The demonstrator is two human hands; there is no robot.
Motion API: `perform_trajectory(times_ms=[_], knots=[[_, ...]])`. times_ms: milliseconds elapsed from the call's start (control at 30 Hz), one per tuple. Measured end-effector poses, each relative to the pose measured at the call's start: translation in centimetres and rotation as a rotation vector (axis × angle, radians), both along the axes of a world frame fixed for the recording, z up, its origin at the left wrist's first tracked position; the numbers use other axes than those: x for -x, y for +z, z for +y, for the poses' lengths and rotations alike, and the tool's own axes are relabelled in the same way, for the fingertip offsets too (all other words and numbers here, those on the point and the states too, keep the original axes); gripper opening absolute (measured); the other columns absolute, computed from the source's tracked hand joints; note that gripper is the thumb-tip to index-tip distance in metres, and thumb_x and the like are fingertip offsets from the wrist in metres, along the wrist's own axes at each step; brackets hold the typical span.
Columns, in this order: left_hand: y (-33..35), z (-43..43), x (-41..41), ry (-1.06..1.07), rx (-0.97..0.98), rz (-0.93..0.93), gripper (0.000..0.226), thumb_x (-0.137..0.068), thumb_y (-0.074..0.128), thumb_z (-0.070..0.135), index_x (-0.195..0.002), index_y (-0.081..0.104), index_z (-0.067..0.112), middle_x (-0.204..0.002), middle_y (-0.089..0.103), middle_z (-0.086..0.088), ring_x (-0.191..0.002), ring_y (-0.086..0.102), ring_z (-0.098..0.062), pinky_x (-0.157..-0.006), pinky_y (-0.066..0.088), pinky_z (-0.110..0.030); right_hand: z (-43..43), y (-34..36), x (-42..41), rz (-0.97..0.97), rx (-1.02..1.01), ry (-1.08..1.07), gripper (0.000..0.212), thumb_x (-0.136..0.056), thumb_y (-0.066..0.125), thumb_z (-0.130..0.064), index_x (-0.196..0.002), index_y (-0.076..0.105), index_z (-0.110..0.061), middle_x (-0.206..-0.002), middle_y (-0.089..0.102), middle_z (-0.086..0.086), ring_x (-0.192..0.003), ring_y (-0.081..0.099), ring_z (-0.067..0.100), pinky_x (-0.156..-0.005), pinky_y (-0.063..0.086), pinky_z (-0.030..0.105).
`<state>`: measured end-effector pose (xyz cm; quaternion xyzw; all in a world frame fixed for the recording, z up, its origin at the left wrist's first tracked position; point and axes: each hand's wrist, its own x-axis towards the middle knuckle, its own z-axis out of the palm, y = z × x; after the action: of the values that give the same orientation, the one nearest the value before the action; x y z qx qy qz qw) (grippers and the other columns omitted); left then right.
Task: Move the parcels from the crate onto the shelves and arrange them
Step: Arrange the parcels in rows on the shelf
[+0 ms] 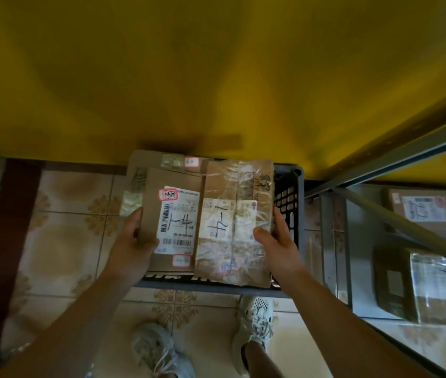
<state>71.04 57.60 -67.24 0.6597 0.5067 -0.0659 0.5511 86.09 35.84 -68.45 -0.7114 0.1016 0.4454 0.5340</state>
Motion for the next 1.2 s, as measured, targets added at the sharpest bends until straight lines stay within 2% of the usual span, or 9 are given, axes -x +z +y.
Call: perform_trajectory(times_ms=[100,233,333,433,600,800,967,1033,1200], knots=[[3.7,-0.3,-0.4,0.003,-0.034,-0.073,0.050,-0.091,0.055,-0.004,-0.131,0.052,0.026,-0.105,0.064,0.008,-0.083,0.065,0.006,-0.063,0.054,-0.013,-0.4,3.1,-0.4,-0.027,-0.044,0.042,0.052,-0.101,0.053,-0.016,-0.131,0.040,-0.056,-0.127,0.062,-0.012,-0.112,0.064,0.015,-0.091,0.055,0.038],[10.9,-0.1,0.3,0.046,-0.056,-0.153,0.044,-0.097,0.053,0.009,-0.135,0.051,0.030,-0.108,0.065,0.013,-0.100,0.066,-0.010,-0.086,0.056,-0.043,-0.8,10.0,-0.3,-0.076,-0.079,0.005,0.047,-0.103,0.050,-0.017,-0.132,0.040,-0.051,-0.118,0.063,-0.021,-0.097,0.066,0.001,-0.073,0.055,0.021],[17.3,0.0,1.0,0.059,-0.067,-0.198,0.045,-0.101,0.046,0.015,-0.138,0.043,0.040,-0.112,0.061,0.018,-0.108,0.060,-0.014,-0.075,0.050,-0.025,-0.9,16.4,0.5,-0.146,-0.085,-0.016,0.048,-0.101,0.052,-0.021,-0.139,0.043,-0.048,-0.127,0.064,-0.012,-0.106,0.067,0.010,-0.088,0.056,0.036],[23.2,0.3,2.1,0.039,-0.124,-0.252,0.047,-0.102,0.044,0.016,-0.142,0.038,0.040,-0.119,0.051,0.013,-0.110,0.053,-0.014,-0.080,0.044,-0.026,-1.4,23.1,2.2,-0.221,-0.113,-0.061,0.052,-0.096,0.053,-0.026,-0.138,0.044,-0.054,-0.128,0.066,-0.006,-0.110,0.068,0.021,-0.096,0.054,0.049],[31.8,0.9,4.8,-0.044,-0.140,-0.397,0.046,-0.101,0.047,0.021,-0.123,0.044,0.061,-0.128,0.046,0.018,-0.123,0.049,-0.018,-0.100,0.046,-0.047,-3.4,33.5,7.4,-0.285,-0.204,-0.189,0.048,-0.103,0.044,-0.017,-0.137,0.046,-0.052,-0.118,0.070,-0.004,-0.092,0.074,0.017,-0.067,0.060,0.032],[40.8,-0.9,8.0,-0.102,-0.137,-0.570,0.046,-0.101,0.045,0.015,-0.136,0.044,0.045,-0.114,0.056,0.010,-0.090,0.057,-0.003,-0.067,0.046,-0.023,-6.6,43.6,14.2,-0.415,-0.217,-0.307,0.045,-0.104,0.043,-0.017,-0.137,0.042,-0.048,-0.107,0.064,-0.008,-0.070,0.071,0.002,-0.050,0.052,0.015],[45.9,-3.7,10.9,-0.105,-0.121,-0.652,0.050,-0.099,0.051,0.014,-0.120,0.044,0.059,-0.110,0.058,0.010,-0.093,0.061,-0.009,-0.078,0.051,-0.036,-10.1,49.0,19.0,-0.580,-0.232,-0.270,0.063,-0.096,0.060,-0.014,-0.127,0.037,-0.064,-0.117,0.064,0.000,-0.089,0.074,0.019,-0.071,0.060,0.033],[47.7,-5.6,12.7,-0.135,-0.123,-0.687,0.056,-0.096,0.055,0.011,-0.128,0.043,0.055,-0.112,0.058,0.007,-0.096,0.062,-0.013,-0.075,0.051,-0.034,-12.0,50.7,20.8,-0.622,-0.254,-0.285,0.068,-0.096,0.062,-0.014,-0.130,0.033,-0.065,-0.119,0.065,0.003,-0.088,0.074,0.025,-0.074,0.061,0.041],[50.9,-12.2,17.8,-0.171,-0.160,-0.757,0.063,-0.093,0.058,0.006,-0.142,0.040,0.040,-0.117,0.059,0.004,-0.101,0.063,-0.020,-0.079,0.053,-0.038,-18.7,53.1,25.6,-0.691,-0.321,-0.303,0.075,-0.094,0.065,-0.015,-0.139,0.027,-0.060,-0.119,0.064,0.002,-0.079,0.075,0.020,-0.063,0.059,0.030]])
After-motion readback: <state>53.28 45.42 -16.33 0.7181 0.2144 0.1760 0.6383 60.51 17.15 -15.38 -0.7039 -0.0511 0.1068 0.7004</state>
